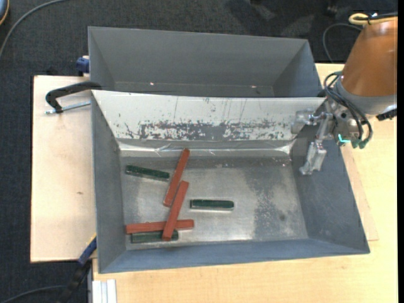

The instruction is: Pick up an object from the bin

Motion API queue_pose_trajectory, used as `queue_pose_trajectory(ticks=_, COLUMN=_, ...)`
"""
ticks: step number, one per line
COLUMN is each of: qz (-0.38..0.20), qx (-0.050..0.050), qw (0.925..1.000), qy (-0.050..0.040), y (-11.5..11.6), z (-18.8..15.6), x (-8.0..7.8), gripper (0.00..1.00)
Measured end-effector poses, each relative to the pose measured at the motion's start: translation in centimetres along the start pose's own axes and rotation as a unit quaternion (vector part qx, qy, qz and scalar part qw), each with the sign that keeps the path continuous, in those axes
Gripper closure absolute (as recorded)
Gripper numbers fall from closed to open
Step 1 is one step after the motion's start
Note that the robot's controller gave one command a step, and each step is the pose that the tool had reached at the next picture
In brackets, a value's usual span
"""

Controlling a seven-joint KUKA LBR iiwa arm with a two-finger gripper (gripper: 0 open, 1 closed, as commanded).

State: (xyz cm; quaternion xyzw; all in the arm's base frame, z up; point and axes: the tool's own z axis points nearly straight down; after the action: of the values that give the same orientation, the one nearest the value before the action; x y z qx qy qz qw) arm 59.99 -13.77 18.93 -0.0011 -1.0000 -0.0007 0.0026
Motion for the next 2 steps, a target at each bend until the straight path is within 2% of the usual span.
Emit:
queue_pose_trajectory(ticks=1, qz=-0.005, qx=-0.001, qw=1.0, qy=0.0007, y=4.6, z=12.2, x=0.1, gripper=0.0)
queue_pose_trajectory(ticks=2, qz=-0.111, qx=-0.001, qw=0.9938, qy=-0.003, y=14.0, z=11.4, x=1.6, gripper=0.0)
